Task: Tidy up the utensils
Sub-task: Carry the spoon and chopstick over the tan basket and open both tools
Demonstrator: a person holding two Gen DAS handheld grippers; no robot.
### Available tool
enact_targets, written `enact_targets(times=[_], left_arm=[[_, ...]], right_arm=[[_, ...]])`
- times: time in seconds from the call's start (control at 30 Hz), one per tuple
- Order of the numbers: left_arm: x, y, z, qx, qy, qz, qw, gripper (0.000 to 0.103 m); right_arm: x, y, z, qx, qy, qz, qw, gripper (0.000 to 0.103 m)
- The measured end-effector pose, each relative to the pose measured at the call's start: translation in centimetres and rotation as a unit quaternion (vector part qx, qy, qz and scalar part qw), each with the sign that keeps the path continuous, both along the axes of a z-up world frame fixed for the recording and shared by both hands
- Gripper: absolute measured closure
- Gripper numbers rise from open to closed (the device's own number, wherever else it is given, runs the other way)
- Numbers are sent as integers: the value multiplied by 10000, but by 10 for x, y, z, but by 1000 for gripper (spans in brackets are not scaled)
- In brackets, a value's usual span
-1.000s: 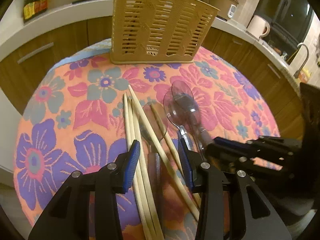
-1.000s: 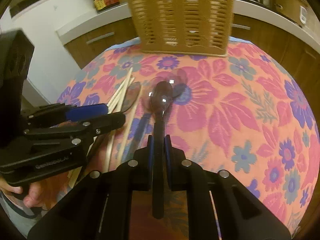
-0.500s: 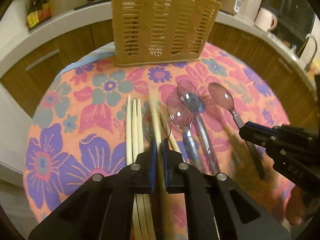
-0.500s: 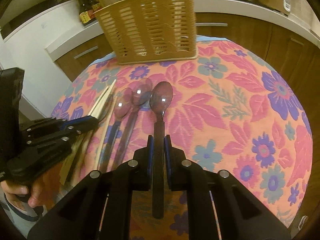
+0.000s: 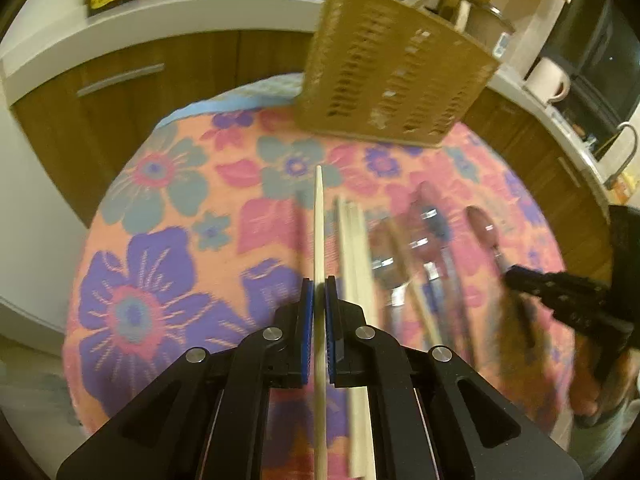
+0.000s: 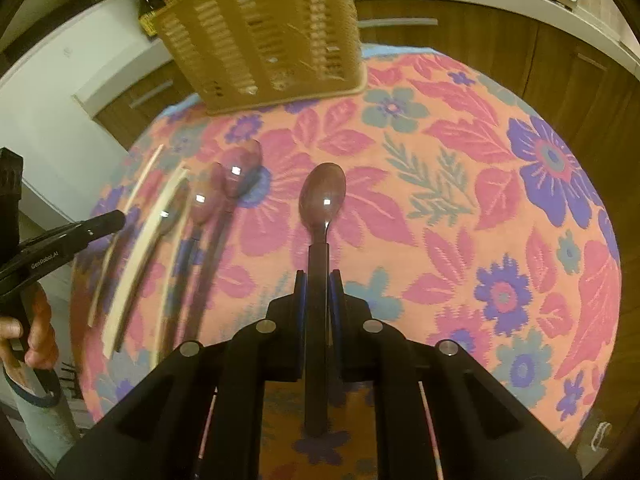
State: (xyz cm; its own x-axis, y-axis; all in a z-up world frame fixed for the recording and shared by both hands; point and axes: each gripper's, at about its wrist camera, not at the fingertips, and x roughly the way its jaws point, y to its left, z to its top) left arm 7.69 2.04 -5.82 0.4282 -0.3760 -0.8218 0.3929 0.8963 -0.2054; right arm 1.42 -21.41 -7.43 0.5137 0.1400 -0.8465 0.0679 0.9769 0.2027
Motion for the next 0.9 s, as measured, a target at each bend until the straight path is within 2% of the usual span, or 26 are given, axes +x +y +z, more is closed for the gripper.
enact_targets(times=[0.13,0.17,0.2,0.27,0.3,0.33,0.4,0.47,0.57,0.6,0.63,0.67,0.73,0.8,0.9], left_arm=[[3,2,-8,196,26,-33,9998,98],[3,2,-7,213,12,-63,9998,93],[3,0,-6,279,-21,-116,9995,90],[3,-5,-3,492,-158,-170,9985,75],[4,-7,-3,618,-204,-209,9977,74],[5,-8,-3,698,-220,-247,9970,74],[8,-12,-5,842,-237,-330,9956,74],[10,-16,-7,949,-261,-415,9943,74],[12,-24,-8,1177,-302,-581,9909,74],[11,-29,-8,1320,-354,-633,9886,74],[10,-32,-8,1411,-398,-683,9868,78],[7,-36,-8,1466,-441,-769,9852,88],[4,-39,-7,1485,-462,-823,9844,100],[4,-39,-3,1301,-455,-846,9868,100],[7,-30,20,669,-661,-787,9924,100]], right_arm=[[4,-7,-2,66,205,32,9998,92],[5,-9,-3,119,291,57,9995,91],[8,-10,-2,163,354,96,9992,87],[11,-10,0,218,475,155,9985,74],[13,-10,1,219,511,158,9983,63],[15,-9,3,155,516,144,9984,61],[21,-5,7,-73,545,187,9983,61],[28,-2,7,-233,633,140,9976,67],[38,3,2,-436,818,135,9956,79],[41,7,1,-599,885,198,9941,87],[42,11,1,-681,915,228,9932,93],[42,14,1,-733,941,281,9925,94],[44,21,2,-741,949,405,9919,94],[43,25,8,-676,823,509,9930,94],[41,28,28,-530,424,611,9958,94]])
